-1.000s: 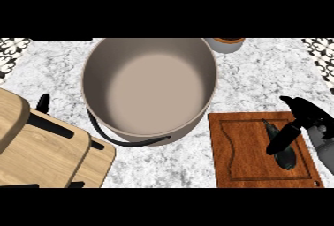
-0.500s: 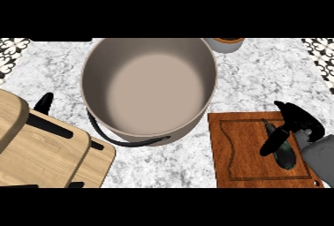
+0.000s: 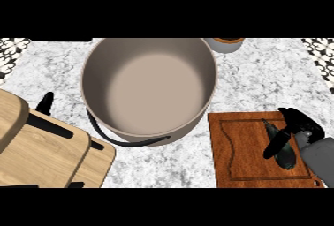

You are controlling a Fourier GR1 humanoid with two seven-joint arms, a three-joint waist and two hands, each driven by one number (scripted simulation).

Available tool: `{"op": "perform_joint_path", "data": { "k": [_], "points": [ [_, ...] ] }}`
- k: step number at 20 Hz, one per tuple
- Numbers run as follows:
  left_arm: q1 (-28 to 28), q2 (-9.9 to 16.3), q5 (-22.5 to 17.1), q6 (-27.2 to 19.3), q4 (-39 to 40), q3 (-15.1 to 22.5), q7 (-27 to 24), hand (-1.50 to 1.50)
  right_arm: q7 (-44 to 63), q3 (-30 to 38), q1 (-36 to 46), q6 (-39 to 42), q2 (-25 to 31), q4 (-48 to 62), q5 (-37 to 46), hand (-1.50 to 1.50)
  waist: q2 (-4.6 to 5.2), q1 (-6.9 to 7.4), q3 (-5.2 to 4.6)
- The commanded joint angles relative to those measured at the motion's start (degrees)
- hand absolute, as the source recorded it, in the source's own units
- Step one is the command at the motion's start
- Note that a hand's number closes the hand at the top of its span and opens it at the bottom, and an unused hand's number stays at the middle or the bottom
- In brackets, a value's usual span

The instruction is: Pick the eggplant from the cutting board and place it in the pot

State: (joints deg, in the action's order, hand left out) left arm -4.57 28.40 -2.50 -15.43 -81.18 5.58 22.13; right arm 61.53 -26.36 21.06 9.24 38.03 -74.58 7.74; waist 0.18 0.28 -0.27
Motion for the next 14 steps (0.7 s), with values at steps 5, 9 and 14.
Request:
{"op": "perform_joint_path", "data": {
  "k": [5, 9, 14],
  "points": [
    [-3.4, -1.9, 1.2, 2.4, 2.2, -3.1, -0.7, 0.0, 2.2, 2.2, -0.9, 2.5, -5.2, 4.0, 4.4, -1.5, -0.17, -0.31, 0.26],
    [-2.4, -2.3, 2.1, 3.7, 0.2, -3.8, -0.2, 0.0, -0.9, 4.7, -2.1, 2.1, -6.5, 6.9, 6.6, -1.5, -0.2, -0.23, 0.27],
    [-1.0, -4.9, 4.2, 3.8, 3.6, -5.4, -4.0, 0.0, 0.9, 7.1, -3.0, 4.2, -8.6, 4.5, 9.0, -1.5, -0.2, -0.27, 0.26]
  ]
}}
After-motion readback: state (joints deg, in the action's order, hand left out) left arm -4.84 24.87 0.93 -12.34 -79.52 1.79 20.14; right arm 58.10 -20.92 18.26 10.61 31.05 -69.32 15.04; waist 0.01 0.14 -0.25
